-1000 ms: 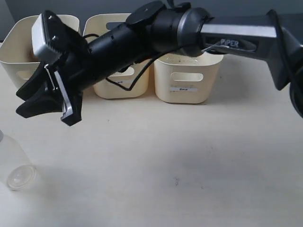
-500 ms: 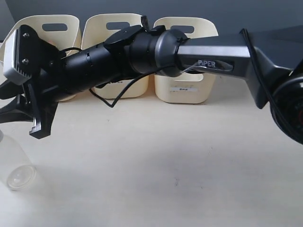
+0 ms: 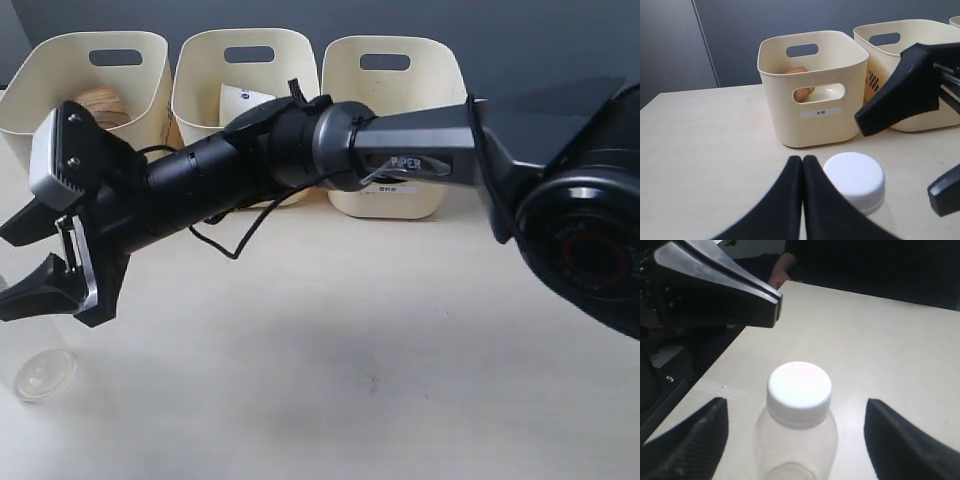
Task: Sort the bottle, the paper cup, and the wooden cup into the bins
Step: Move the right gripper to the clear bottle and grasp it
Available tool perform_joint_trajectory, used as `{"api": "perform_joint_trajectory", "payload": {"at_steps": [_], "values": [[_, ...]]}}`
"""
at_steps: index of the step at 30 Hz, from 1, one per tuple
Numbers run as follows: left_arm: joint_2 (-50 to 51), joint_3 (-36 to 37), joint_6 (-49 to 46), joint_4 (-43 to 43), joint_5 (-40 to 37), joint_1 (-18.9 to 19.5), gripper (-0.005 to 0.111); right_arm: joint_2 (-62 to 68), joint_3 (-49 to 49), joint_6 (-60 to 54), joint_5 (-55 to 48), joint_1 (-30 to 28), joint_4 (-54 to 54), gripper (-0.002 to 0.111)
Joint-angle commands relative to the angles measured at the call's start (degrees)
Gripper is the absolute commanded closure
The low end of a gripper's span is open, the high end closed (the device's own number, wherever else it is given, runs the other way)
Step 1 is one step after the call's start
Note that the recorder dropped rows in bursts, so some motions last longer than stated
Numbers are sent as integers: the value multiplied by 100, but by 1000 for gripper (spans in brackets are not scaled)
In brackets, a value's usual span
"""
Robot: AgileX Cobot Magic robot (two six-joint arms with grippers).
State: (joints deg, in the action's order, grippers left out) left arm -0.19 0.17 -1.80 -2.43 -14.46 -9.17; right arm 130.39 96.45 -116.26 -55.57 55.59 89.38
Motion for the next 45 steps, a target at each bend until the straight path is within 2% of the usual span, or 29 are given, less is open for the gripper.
{"api": "perform_joint_trajectory", "payload": {"at_steps": [1,20,43,45], "values": [[19,-17,16,-2,79,-16,107,110,-20,-385,-279,-12,535,37],[19,-17,16,-2,79,-16,107,393,-7,-435,-450,-12,1057,37],[19,-17,16,-2,79,-16,107,888,682,-423,-144,238,1029,37],[19,-17,16,-2,79,-16,107,888,682,-423,-131,242,1057,54]]}}
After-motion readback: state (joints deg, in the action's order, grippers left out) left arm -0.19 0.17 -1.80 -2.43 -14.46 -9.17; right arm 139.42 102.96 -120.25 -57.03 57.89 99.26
